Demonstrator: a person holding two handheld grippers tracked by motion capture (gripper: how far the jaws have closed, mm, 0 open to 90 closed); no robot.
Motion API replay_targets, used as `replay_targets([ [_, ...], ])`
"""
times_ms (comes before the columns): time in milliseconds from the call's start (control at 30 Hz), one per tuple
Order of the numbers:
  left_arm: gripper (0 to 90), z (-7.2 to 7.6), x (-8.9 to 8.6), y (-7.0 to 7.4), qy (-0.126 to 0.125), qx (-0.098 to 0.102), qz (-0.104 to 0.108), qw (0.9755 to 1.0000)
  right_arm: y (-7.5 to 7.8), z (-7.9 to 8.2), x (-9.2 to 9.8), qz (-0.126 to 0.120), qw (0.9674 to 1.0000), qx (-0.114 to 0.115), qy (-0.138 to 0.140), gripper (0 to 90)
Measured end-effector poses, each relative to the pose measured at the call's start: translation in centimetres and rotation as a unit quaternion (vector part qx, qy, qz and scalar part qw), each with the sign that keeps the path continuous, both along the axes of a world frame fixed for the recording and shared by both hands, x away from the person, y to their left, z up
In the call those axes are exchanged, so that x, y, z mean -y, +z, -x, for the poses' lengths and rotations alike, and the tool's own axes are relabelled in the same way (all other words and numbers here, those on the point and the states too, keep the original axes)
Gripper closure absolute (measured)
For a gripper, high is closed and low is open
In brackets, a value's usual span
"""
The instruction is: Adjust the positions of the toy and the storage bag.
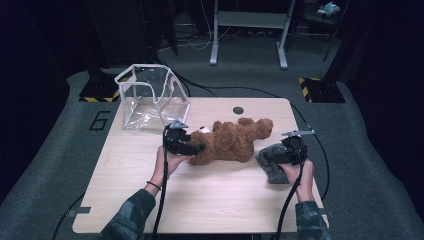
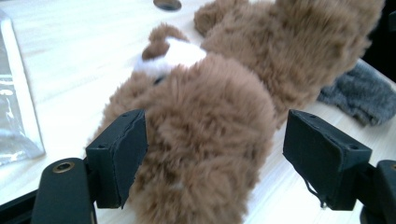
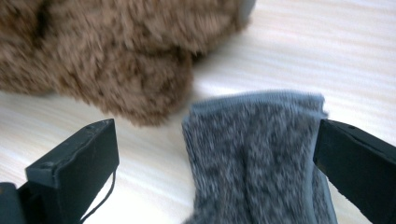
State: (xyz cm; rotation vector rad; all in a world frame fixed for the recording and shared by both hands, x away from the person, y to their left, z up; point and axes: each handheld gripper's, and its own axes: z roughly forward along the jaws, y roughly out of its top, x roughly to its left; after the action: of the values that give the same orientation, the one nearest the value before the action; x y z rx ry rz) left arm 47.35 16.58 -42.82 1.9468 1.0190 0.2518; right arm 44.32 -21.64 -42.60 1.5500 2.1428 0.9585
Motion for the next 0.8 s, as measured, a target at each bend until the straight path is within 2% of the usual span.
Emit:
replay_targets([
  [233, 15.0, 0.1, 1.9, 0.6, -0.010, 0.006, 0.000, 0.9999, 0.9, -1.9, -0.9, -0.004, 0.9999, 0.004, 0.009, 0.0],
  [300, 14.9, 0.1, 2.3, 0.8, -0.012, 0.006, -0.003, 0.9999, 1.0, -2.0, -1.0, -0.005, 1.0000, 0.003, 0.008, 0.0],
  [333, 14.7, 0.1, 3.0, 1.0, -0.014, 0.016, -0.008, 0.9997, 1.2, -2.5, -1.2, -0.001, 0.9999, 0.006, 0.009, 0.0],
  [400, 14.8, 0.2, 3.3, 1.2, -0.016, 0.017, -0.010, 0.9997, 1.3, -2.8, -1.4, -0.003, 1.0000, 0.005, 0.008, 0.0],
  [467, 15.2, 0.2, 4.4, 1.6, -0.020, 0.020, -0.012, 0.9995, 1.4, -3.4, -1.4, -0.003, 1.0000, 0.006, 0.004, 0.0],
  [533, 15.4, 0.2, 4.8, 1.7, -0.022, 0.020, -0.006, 0.9995, 1.4, -3.7, -1.4, -0.004, 1.0000, 0.004, 0.001, 0.0],
  [567, 15.5, 0.2, 5.5, 1.9, -0.026, 0.027, -0.014, 0.9992, 1.4, -3.9, -1.4, -0.004, 1.0000, 0.005, 0.001, 0.0],
  [600, 15.7, 0.2, 5.5, 1.9, -0.026, 0.027, -0.014, 0.9992, 1.4, -3.9, -1.4, -0.004, 1.0000, 0.005, 0.001, 0.0],
  [700, 15.9, -0.1, 7.2, 1.8, -0.028, 0.024, -0.005, 0.9993, 1.5, -4.7, -1.3, -0.012, 0.9999, 0.005, -0.002, 0.0],
  [733, 16.2, -0.1, 7.2, 1.8, -0.028, 0.024, -0.005, 0.9993, 1.6, -4.8, -1.4, -0.019, 0.9998, 0.006, -0.001, 0.1],
  [767, 16.3, -0.3, 7.9, 1.8, -0.027, 0.025, -0.012, 0.9992, 1.8, -5.0, -1.4, -0.015, 0.9998, 0.012, -0.002, 0.2],
  [800, 16.6, -0.3, 7.9, 1.8, -0.027, 0.025, -0.012, 0.9992, 1.8, -5.0, -1.4, -0.015, 0.9998, 0.012, -0.002, 0.2],
])
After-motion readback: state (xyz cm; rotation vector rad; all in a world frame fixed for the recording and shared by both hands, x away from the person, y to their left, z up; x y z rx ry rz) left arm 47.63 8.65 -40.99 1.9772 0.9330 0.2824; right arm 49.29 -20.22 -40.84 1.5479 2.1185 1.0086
